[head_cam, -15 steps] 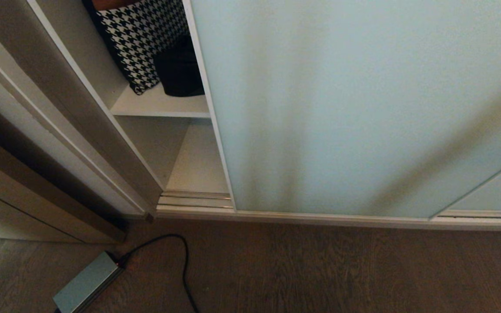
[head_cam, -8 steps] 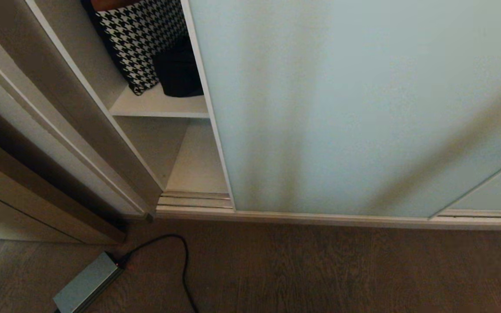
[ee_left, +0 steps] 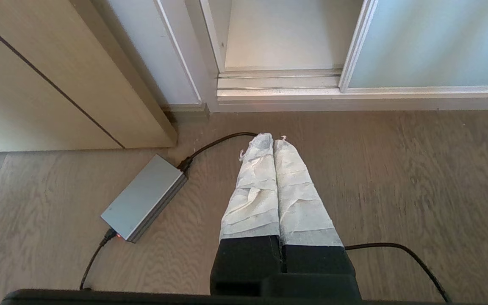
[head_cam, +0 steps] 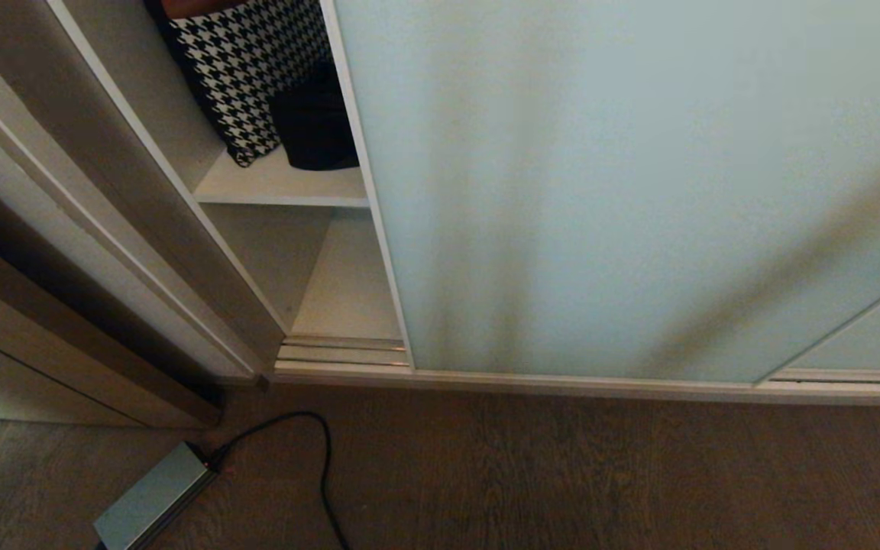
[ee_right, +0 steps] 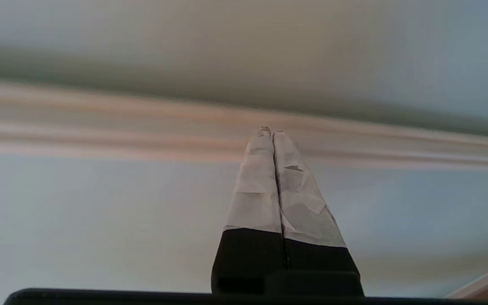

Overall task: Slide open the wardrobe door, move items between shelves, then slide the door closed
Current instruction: Close the door

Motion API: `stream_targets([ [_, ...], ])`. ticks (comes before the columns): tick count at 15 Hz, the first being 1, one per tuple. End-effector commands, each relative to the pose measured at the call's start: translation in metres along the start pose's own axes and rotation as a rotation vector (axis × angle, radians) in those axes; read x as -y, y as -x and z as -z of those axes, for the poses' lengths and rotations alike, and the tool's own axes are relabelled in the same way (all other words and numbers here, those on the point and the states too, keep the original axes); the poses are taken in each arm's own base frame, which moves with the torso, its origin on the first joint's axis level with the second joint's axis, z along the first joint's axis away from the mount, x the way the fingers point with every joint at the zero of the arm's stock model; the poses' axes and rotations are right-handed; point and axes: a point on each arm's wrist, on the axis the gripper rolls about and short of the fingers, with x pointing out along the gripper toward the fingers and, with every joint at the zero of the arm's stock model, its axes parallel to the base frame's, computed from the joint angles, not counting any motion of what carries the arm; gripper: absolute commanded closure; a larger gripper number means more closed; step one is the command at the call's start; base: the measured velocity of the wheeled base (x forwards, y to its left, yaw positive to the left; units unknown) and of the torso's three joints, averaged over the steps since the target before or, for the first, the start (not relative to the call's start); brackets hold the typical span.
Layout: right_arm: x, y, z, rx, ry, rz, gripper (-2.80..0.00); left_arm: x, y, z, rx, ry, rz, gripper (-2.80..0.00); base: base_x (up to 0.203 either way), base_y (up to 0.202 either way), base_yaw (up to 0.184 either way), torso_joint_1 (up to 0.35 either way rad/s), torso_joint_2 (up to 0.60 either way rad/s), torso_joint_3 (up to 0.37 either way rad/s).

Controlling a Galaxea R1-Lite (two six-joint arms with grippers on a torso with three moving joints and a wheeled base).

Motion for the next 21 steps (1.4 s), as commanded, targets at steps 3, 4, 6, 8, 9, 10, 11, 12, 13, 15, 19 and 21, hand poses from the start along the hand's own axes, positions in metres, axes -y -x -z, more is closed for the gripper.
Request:
stream_targets([
  [3,0.012,-0.009,-0.005,-0.006,-0.015,0.004,0.00,0.000,0.000,0.000,-0.001,0.000,-0.001,0.00,0.000,0.000,0.000,0.000,0.00,0.000],
  [4,0.016,-0.011,-0.006,-0.007,-0.020,0.007,0.00,0.000,0.000,0.000,-0.001,0.000,-0.001,0.00,0.000,0.000,0.000,0.000,0.00,0.000],
  [6,0.019,-0.017,-0.004,-0.020,-0.025,0.007,0.00,0.000,0.000,0.000,-0.001,0.000,0.000,0.00,0.000,0.000,0.000,0.000,0.00,0.000],
  [8,0.023,-0.022,-0.001,-0.031,-0.036,0.014,0.00,0.000,0.000,0.000,-0.001,0.000,0.001,0.00,0.000,0.000,0.000,0.000,0.00,0.000],
  [9,0.022,-0.024,0.001,-0.037,-0.038,0.012,0.00,0.000,0.000,0.000,-0.001,0.000,0.001,0.00,0.000,0.000,0.000,0.000,0.00,0.000],
  [10,0.023,-0.024,0.001,-0.039,-0.039,0.013,0.00,0.000,0.000,0.000,-0.001,0.000,-0.001,0.00,0.000,0.000,0.000,0.000,0.00,0.000],
  [11,0.026,-0.026,0.001,-0.041,-0.044,0.016,0.00,0.000,0.000,0.000,-0.001,0.000,-0.001,0.00,0.000,0.000,0.000,0.000,0.00,0.000],
  [12,0.028,-0.028,0.002,-0.041,-0.046,0.018,0.00,0.000,0.000,0.000,-0.001,0.000,0.000,0.00,0.000,0.000,0.000,0.000,0.00,0.000],
  [13,0.032,-0.030,0.002,-0.037,-0.051,0.022,0.00,0.000,0.000,0.000,-0.001,0.000,-0.001,0.00,0.000,0.000,0.000,0.000,0.00,0.000],
  [15,0.037,-0.033,0.003,-0.041,-0.055,0.023,0.00,0.000,0.000,0.000,-0.001,0.000,-0.001,0.00,0.000,0.000,0.000,0.000,0.00,0.000],
  [19,0.042,-0.042,0.007,-0.053,-0.061,0.022,0.00,0.000,0.000,0.000,-0.001,0.000,-0.001,0.00,0.000,0.000,0.000,0.000,0.00,0.000],
  [21,0.049,-0.046,0.008,-0.059,-0.066,0.025,0.00,0.000,0.000,0.000,-0.001,0.000,-0.001,0.00,0.000,0.000,0.000,0.000,0.00,0.000],
])
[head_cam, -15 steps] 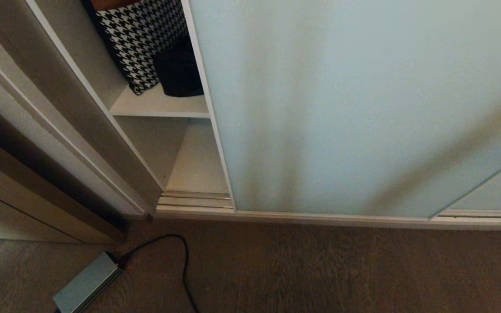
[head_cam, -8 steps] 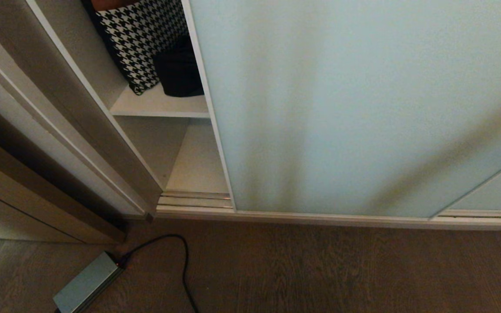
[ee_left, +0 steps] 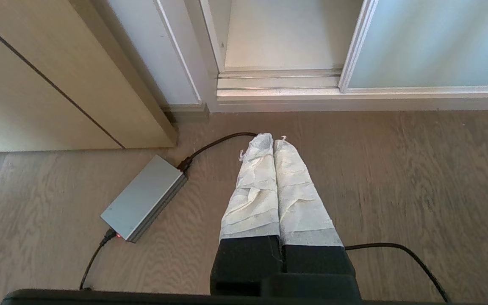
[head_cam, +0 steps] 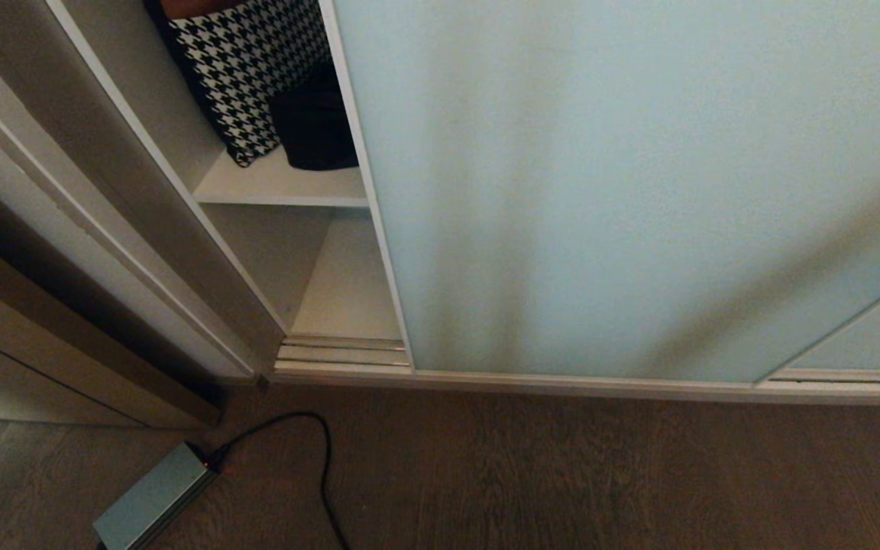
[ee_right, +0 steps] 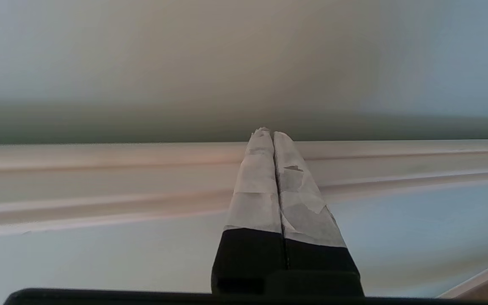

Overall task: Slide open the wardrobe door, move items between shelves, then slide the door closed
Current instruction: Close the door

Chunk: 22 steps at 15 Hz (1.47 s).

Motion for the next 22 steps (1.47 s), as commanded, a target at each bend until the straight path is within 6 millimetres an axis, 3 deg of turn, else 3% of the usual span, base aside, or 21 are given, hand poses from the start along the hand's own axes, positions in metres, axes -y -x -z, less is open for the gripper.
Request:
stream_targets([
  [1,0.010,-0.006,-0.001,-0.013,-0.016,0.004,0.00,0.000,0.000,0.000,-0.001,0.000,-0.001,0.00,0.000,0.000,0.000,0.000,0.00,0.000],
  [7,0.016,-0.020,0.011,0.002,-0.013,0.015,0.00,0.000,0.000,0.000,-0.001,0.000,0.001,0.00,0.000,0.000,0.000,0.000,0.00,0.000],
  [15,0.003,-0.013,0.028,-0.022,-0.002,0.014,0.00,0.000,0.000,0.000,-0.001,0.000,0.000,0.00,0.000,0.000,0.000,0.000,0.00,0.000],
  [22,-0.016,-0.007,0.080,-0.112,0.055,0.001,0.00,0.000,0.000,0.000,-0.001,0.000,0.000,0.00,0.000,0.000,0.000,0.000,0.00,0.000],
])
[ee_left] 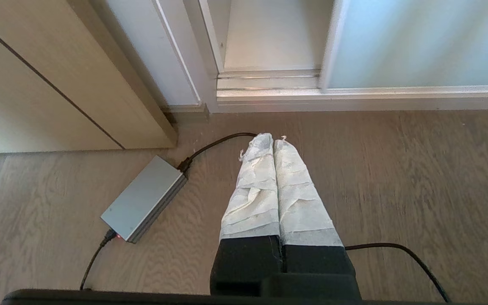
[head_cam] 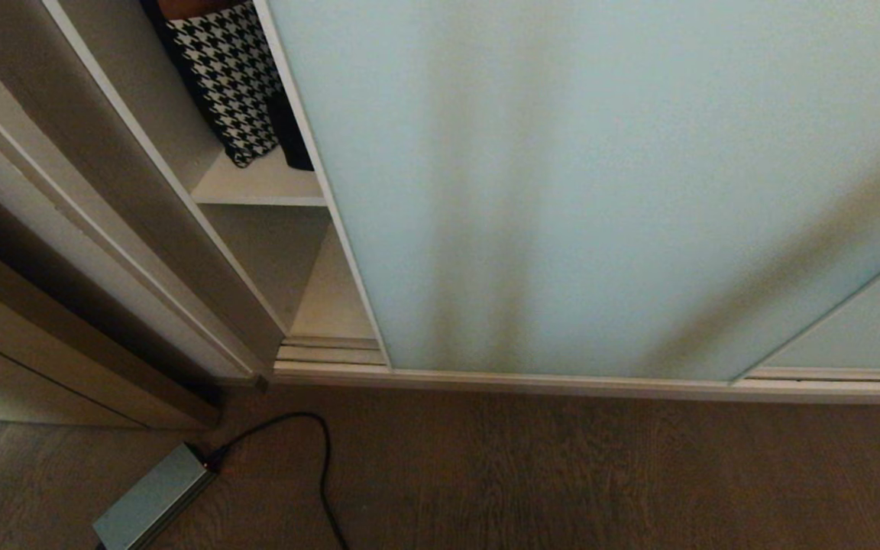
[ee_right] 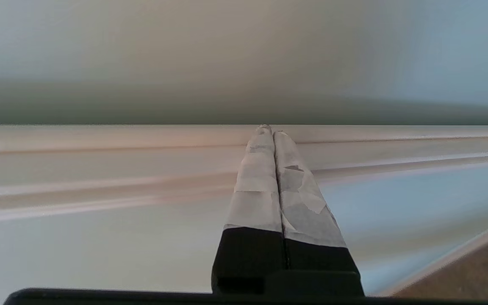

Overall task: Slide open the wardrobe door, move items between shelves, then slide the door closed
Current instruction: Close the door

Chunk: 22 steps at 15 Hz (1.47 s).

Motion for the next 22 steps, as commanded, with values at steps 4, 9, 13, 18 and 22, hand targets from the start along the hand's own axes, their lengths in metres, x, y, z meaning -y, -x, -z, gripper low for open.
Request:
stream_targets([
  [4,-0.038,0.011,0.045,-0.069,0.045,-0.086,0.00,0.000,0.000,0.000,-0.002,0.000,0.000,0.00,0.000,0.000,0.000,0.000,0.00,0.000],
  [9,-0.048,0.020,0.067,-0.101,0.058,-0.118,0.00,0.000,0.000,0.000,-0.002,0.000,0.000,0.00,0.000,0.000,0.000,0.000,0.00,0.000],
  [13,-0.056,0.032,0.059,-0.079,0.097,-0.138,0.00,0.000,0.000,0.000,-0.002,0.000,0.001,0.00,0.000,0.000,0.000,0.000,0.00,0.000],
  [18,-0.110,0.061,0.073,-0.019,0.477,-0.264,0.00,0.000,0.000,0.000,-0.002,0.000,0.001,0.00,0.000,0.000,0.000,0.000,0.00,0.000],
  [22,-0.160,0.089,0.131,-0.056,0.829,-0.406,0.00,0.000,0.000,0.000,-0.002,0.000,0.000,0.00,0.000,0.000,0.000,0.000,0.00,0.000],
])
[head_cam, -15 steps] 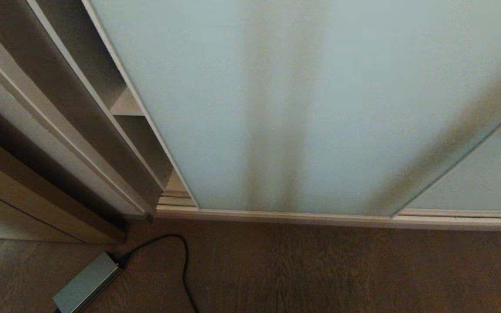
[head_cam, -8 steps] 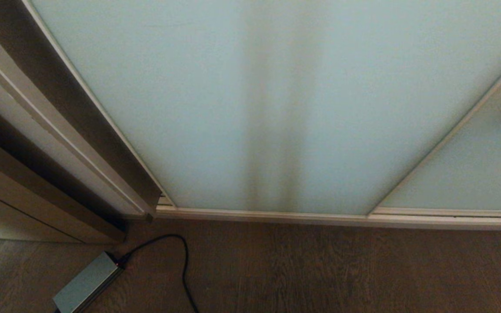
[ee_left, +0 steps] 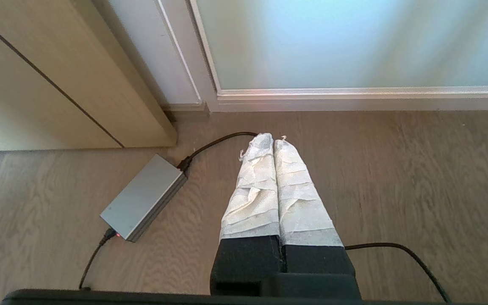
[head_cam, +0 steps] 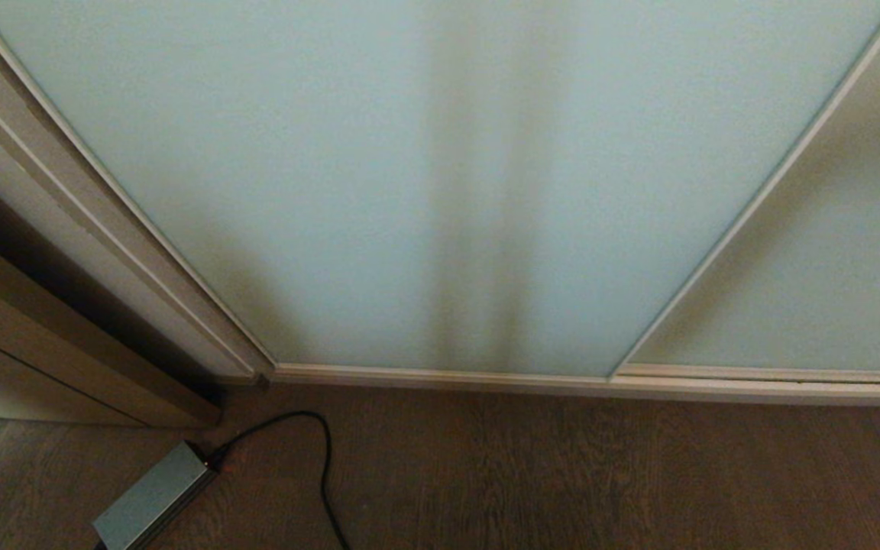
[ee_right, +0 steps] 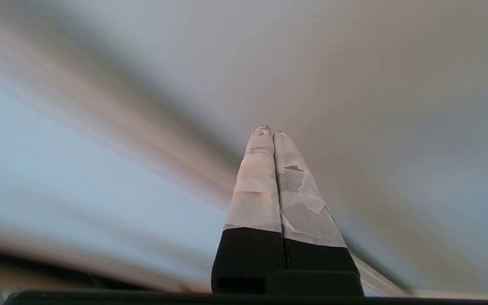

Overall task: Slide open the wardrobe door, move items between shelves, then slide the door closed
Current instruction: Close the door

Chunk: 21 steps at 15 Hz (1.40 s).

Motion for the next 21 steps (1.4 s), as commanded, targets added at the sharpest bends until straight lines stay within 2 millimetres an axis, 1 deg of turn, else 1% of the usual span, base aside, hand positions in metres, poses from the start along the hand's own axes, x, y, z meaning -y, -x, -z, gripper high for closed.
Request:
stream_targets([
  [1,-0.061,0.016,0.015,-0.034,0.195,-0.109,0.00,0.000,0.000,0.000,-0.001,-0.001,-0.001,0.00,0.000,0.000,0.000,0.000,0.00,0.000],
  [2,-0.072,0.024,0.033,-0.083,0.255,-0.125,0.00,0.000,0.000,0.000,-0.001,-0.001,0.000,0.00,0.000,0.000,0.000,0.000,0.00,0.000],
  [3,-0.076,0.034,0.054,-0.133,0.320,-0.118,0.00,0.000,0.000,0.000,-0.001,-0.001,-0.001,0.00,0.000,0.000,0.000,0.000,0.00,0.000],
  [5,-0.079,0.058,0.094,-0.202,0.477,-0.035,0.00,0.000,0.000,0.000,-0.001,-0.001,-0.001,0.00,0.000,0.000,0.000,0.000,0.00,0.000],
  [6,-0.087,0.074,0.106,-0.199,0.532,0.007,0.00,0.000,0.000,0.000,-0.001,-0.001,0.000,0.00,0.000,0.000,0.000,0.000,0.00,0.000],
  [8,-0.100,0.118,0.133,-0.174,0.619,0.070,0.00,0.000,0.000,0.000,-0.001,-0.001,-0.001,0.00,0.000,0.000,0.000,0.000,0.00,0.000],
  [9,-0.104,0.138,0.145,-0.161,0.660,0.087,0.00,0.000,0.000,0.000,-0.001,-0.001,0.000,0.00,0.000,0.000,0.000,0.000,0.00,0.000],
  [11,-0.103,0.184,0.179,-0.148,0.712,0.128,0.00,0.000,0.000,0.000,-0.001,-0.001,0.000,0.00,0.000,0.000,0.000,0.000,0.00,0.000],
  [13,-0.099,0.219,0.208,-0.118,0.744,0.160,0.00,0.000,0.000,0.000,-0.001,-0.001,-0.001,0.00,0.000,0.000,0.000,0.000,0.00,0.000],
  [14,-0.096,0.231,0.219,-0.117,0.748,0.180,0.00,0.000,0.000,0.000,-0.002,-0.001,-0.001,0.00,0.000,0.000,0.000,0.000,0.00,0.000],
  [15,-0.092,0.238,0.228,-0.141,0.738,0.221,0.00,0.000,0.000,0.000,-0.001,-0.001,0.001,0.00,0.000,0.000,0.000,0.000,0.00,0.000],
  [16,-0.083,0.243,0.240,-0.214,0.715,0.309,0.00,0.000,0.000,0.000,-0.001,-0.001,-0.001,0.00,0.000,0.000,0.000,0.000,0.00,0.000],
  [19,-0.075,0.248,0.252,-0.353,0.685,0.313,0.00,0.000,0.000,0.000,-0.001,-0.001,-0.001,0.00,0.000,0.000,0.000,0.000,0.00,0.000],
  [20,-0.072,0.251,0.258,-0.407,0.645,0.352,0.00,0.000,0.000,0.000,-0.001,-0.001,-0.001,0.00,0.000,0.000,0.000,0.000,0.00,0.000],
  [21,-0.069,0.255,0.261,-0.422,0.605,0.401,0.00,0.000,0.000,0.000,-0.001,-0.001,-0.001,0.00,0.000,0.000,0.000,0.000,0.00,0.000],
])
